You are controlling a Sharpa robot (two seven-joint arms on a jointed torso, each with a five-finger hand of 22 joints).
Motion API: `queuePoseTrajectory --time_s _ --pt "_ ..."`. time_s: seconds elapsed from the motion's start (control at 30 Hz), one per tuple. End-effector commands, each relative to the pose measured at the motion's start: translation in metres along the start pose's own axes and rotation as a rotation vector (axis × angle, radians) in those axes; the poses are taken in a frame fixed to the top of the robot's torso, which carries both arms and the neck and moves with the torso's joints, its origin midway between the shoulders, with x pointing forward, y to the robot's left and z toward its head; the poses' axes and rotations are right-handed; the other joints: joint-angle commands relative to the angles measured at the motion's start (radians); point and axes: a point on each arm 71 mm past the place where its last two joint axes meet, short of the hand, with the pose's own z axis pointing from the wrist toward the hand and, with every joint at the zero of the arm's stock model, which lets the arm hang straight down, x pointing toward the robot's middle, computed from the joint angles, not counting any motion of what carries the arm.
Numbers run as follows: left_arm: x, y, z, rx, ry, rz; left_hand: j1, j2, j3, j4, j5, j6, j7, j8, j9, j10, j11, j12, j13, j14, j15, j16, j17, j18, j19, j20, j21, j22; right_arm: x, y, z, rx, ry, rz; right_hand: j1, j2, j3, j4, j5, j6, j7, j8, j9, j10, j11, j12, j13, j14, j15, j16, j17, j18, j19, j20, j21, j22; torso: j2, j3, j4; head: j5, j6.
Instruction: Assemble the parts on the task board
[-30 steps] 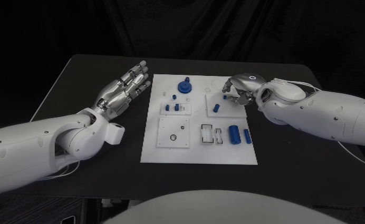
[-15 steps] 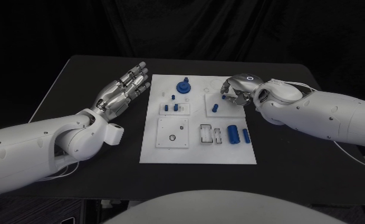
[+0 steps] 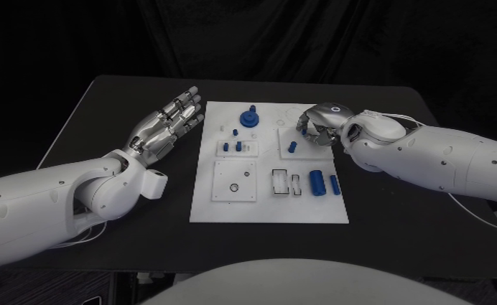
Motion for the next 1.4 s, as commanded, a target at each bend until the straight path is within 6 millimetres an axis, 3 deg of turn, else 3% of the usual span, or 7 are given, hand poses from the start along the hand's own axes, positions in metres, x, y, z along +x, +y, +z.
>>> queuePoseTrajectory --time_s 0.03,0.27,0.4,0.93,1.23,1.4 --pt "0.002 -0.012 -0.001 0.191 0.011 -0.021 0.009 0.001 0.007 -0.006 0.006 -0.001 0.01 0.0 0.001 0.002 0.008 0.005 0.001 0.001 0.011 0.001 0.0 0.015 0.001 0.009 -0.003 -0.001 0.001 0.002 0.0 -0.014 -0.009 -0.006 0.0 0.014 0.003 -0.008 0.0 0.013 0.001 0.007 0.003 0.014 -0.002 -0.008 -0.003 0.01 -0.001 0.005 -0.003 -0.006 0.008 -0.003 0.008 0.063 0.0 0.0005 -0.0004 0.0 0.0" --pt "0.002 -0.008 -0.004 0.176 0.012 -0.028 0.013 0.003 0.01 -0.009 0.011 0.001 0.014 0.001 0.001 0.001 0.01 0.005 0.001 0.002 0.017 0.005 0.002 0.015 0.001 0.014 -0.003 -0.001 0.0 0.001 0.003 -0.01 -0.037 -0.009 0.025 0.035 -0.001 -0.046 0.019 0.101 -0.004 0.07 0.051 0.08 -0.017 -0.012 -0.017 0.016 -0.015 0.008 -0.008 -0.008 0.017 -0.017 0.023 0.07 0.0 0.0012 -0.0007 0.001 0.0" --pt "0.002 -0.007 -0.004 0.17 0.012 -0.03 0.014 0.004 0.011 -0.011 0.013 0.003 0.016 0.001 0.002 0.001 0.01 0.005 0.001 0.002 0.02 0.006 0.002 0.014 0.001 0.016 -0.003 0.0 -0.002 0.0 0.003 0.0 -0.061 -0.011 0.045 0.049 -0.004 -0.071 0.02 0.112 -0.01 0.095 0.075 0.114 -0.026 -0.008 -0.017 0.019 -0.024 0.007 -0.013 -0.008 0.021 -0.027 0.034 0.073 0.0 0.0012 -0.0007 0.0 0.0" --pt "0.002 -0.002 -0.005 0.146 0.013 -0.034 0.019 0.007 0.018 -0.018 0.025 0.01 0.03 0.002 0.003 0.001 0.014 0.003 0.001 0.003 0.029 0.009 0.003 0.012 0.001 0.023 -0.002 0.002 -0.01 -0.003 -0.007 0.015 -0.121 0.002 0.036 0.048 -0.014 -0.074 0.011 0.104 -0.011 0.106 0.09 0.128 -0.028 -0.011 -0.019 0.019 -0.025 0.003 -0.02 -0.009 0.019 -0.03 0.038 0.072 0.001 0.0002 -0.0011 0.005 0.0" --pt "0.001 -0.001 -0.005 0.136 0.015 -0.036 0.022 0.01 0.024 -0.026 0.03 0.009 0.037 0.002 0.002 0.001 0.02 0.005 0.001 0.005 0.041 0.016 0.005 0.01 0.002 0.034 -0.001 0.008 -0.034 0.0 -0.013 0.008 -0.163 0.005 0.029 0.045 -0.019 -0.071 0.004 0.099 -0.012 0.109 0.096 0.131 -0.029 -0.016 -0.021 0.016 -0.026 -0.003 -0.028 -0.009 0.016 -0.03 0.034 0.07 0.0 0.0002 -0.0013 0.008 0.0" --pt "0.002 0.0 -0.004 0.133 0.017 -0.038 0.023 0.01 0.026 -0.028 0.031 0.01 0.039 0.002 0.003 0.002 0.024 0.007 0.002 0.006 0.046 0.021 0.006 0.011 0.003 0.039 0.0 0.011 -0.045 0.011 -0.019 -0.012 -0.159 0.019 0.026 0.045 -0.02 -0.069 0.001 0.094 -0.012 0.109 0.098 0.132 -0.029 -0.018 -0.022 0.017 -0.026 -0.002 -0.028 -0.009 0.016 -0.029 0.036 0.07 0.0 -0.0002 -0.0013 0.011 0.0"
